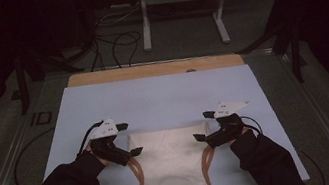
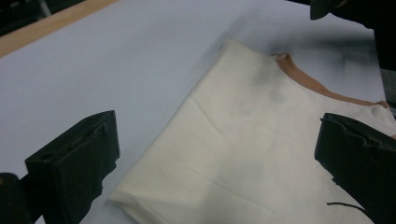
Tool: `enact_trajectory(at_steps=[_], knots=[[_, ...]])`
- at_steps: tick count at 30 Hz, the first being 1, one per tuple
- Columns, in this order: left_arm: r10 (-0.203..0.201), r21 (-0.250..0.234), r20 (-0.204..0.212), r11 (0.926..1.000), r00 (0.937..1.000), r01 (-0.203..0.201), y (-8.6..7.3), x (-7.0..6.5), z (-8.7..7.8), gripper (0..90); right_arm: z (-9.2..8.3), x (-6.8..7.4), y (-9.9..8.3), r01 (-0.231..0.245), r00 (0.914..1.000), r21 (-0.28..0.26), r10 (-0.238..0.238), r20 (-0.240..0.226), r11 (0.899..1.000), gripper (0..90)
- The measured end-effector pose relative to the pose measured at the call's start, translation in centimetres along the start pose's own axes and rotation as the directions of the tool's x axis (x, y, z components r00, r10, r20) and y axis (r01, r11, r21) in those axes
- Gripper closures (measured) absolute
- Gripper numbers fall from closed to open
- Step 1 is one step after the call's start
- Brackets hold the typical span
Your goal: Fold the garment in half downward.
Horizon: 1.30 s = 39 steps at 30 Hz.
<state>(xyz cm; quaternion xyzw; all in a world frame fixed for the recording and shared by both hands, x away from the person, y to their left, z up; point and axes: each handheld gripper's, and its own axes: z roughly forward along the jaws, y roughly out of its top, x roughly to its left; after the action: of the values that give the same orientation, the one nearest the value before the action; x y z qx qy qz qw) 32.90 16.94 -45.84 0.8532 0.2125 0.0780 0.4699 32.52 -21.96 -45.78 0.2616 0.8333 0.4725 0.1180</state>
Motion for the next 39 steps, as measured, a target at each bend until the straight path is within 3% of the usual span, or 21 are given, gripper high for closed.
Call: enact_trajectory(at_steps=[4, 10, 16, 18, 22, 24, 26, 32, 39], knots=[[-0.009, 0.038, -0.010, 0.9992, 0.9999, 0.009, -0.1, 0.6, 0.5, 0.8, 0.2, -0.6, -0.1, -0.014, 0.9998, 0.014, 0.014, 0.012, 1.000, 10.0], [-0.034, 0.056, 0.002, 0.9979, 0.9994, 0.033, -0.3, 1.6, 1.0, 0.8, 0.6, -1.4, -0.4, -0.037, 0.9990, 0.039, 0.036, 0.027, 0.999, 9.9], [-0.038, 0.094, -0.051, 0.9946, 0.9980, 0.042, -0.6, 2.5, 2.2, 1.3, 1.2, -2.1, -0.8, -0.050, 0.9978, 0.058, 0.047, 0.046, 0.997, 9.5], [-0.047, 0.099, -0.050, 0.9938, 0.9977, 0.051, -0.7, 2.8, 2.5, 2.5, 1.3, -2.3, -0.9, -0.076, 0.9965, 0.054, 0.074, 0.040, 0.996, 9.5], [-0.053, 0.122, -0.051, 0.9907, 0.9973, 0.059, -1.1, 3.2, 3.1, 7.7, 1.8, -2.4, -1.2, -0.071, 0.9954, 0.061, 0.067, 0.068, 0.996, 12.1], [-0.050, 0.126, -0.057, 0.9904, 0.9971, 0.057, -1.3, 3.1, 3.4, 10.7, 2.0, -2.6, -1.4, -0.096, 0.9936, 0.066, 0.092, 0.065, 0.993, 13.0], [-0.054, 0.130, -0.060, 0.9896, 0.9967, 0.061, -1.5, 3.2, 3.6, 16.1, 2.3, -2.8, -1.7, -0.109, 0.9922, 0.088, 0.103, 0.071, 0.990, 13.2], [-0.073, 0.164, -0.093, 0.9825, 0.9930, 0.088, -2.1, 3.5, 4.1, 16.9, 3.2, -3.1, -2.6, -0.128, 0.9901, 0.145, 0.118, 0.075, 0.981, 13.7], [-0.092, 0.189, -0.105, 0.9757, 0.9902, 0.111, -2.9, 3.9, 4.7, 24.0, 3.9, -3.4, -3.5, -0.151, 0.9846, 0.171, 0.133, 0.113, 0.974, 26.7]])
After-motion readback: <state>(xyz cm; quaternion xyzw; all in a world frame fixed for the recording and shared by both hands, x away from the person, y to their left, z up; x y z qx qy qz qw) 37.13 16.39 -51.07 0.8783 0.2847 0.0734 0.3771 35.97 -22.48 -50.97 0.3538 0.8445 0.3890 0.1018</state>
